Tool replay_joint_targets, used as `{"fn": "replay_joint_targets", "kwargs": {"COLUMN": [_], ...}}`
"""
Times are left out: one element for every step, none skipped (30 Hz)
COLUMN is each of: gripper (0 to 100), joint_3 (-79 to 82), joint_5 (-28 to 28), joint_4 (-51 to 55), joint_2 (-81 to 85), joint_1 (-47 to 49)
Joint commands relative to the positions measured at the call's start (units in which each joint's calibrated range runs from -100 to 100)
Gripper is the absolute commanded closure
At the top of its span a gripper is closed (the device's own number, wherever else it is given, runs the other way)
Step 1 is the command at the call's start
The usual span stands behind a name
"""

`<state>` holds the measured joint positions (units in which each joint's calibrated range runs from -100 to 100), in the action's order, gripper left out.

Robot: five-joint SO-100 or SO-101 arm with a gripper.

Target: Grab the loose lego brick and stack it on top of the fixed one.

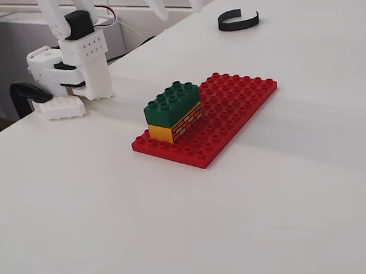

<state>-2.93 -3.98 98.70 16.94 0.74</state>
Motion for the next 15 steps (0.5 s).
{"fn": "replay_joint_targets", "kwargs": {"gripper": [97,99,99,99,98,98,98,98,99,99,99,99,99,99,99], "joint_3": [3.20,5.19,7.54,10.26,13.33,17.04,20.94,25.28,29.80,34.87,39.94,45.55,51.16,56.41,61.48], "joint_5": [-0.20,-0.26,-0.26,-0.41,-0.41,-0.47,-0.47,-0.52,-0.52,-0.52,-0.52,-0.26,-0.20,-0.10,-0.10], "joint_4": [-0.27,-1.48,-3.39,-5.38,-7.46,-9.46,-11.45,-13.36,-15.36,-17.26,-19.17,-21.25,-23.08,-24.90,-26.11], "joint_2": [12.86,17.01,21.41,26.50,31.74,37.16,42.67,48.17,53.59,58.67,63.84,68.83,73.66,78.74,82.97], "joint_1": [0.45,0.45,0.45,0.45,0.45,0.45,0.45,0.45,0.37,0.37,0.37,0.37,0.30,-0.07,-0.15]}}
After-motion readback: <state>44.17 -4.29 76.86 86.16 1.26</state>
